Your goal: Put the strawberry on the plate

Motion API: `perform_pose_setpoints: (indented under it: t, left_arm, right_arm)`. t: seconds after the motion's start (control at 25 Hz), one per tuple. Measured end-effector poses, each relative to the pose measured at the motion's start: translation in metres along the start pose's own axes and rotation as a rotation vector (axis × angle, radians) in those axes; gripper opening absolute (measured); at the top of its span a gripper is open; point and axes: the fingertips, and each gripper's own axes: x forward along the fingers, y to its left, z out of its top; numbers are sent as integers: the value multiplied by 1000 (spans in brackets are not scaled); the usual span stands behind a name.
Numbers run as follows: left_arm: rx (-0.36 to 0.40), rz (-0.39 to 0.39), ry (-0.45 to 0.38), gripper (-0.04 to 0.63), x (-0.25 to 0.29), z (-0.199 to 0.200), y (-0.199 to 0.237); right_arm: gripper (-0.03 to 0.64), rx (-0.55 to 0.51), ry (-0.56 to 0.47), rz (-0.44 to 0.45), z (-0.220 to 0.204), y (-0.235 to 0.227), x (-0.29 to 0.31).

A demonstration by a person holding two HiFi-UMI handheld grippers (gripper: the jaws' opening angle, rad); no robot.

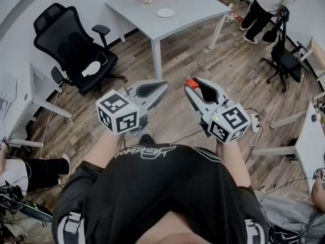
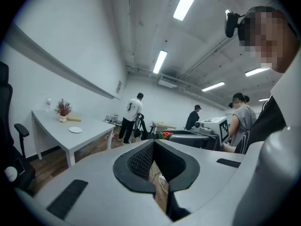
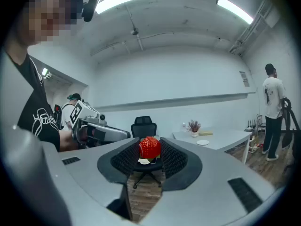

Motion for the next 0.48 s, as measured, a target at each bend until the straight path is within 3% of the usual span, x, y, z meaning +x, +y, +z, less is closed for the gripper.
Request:
perform_pose_setpoints:
  t: [0.48]
  left_arm:
    - [4, -6, -11, 8, 4, -1, -13]
  right_arm:
    - [130, 8, -3, -11, -3, -1, -18]
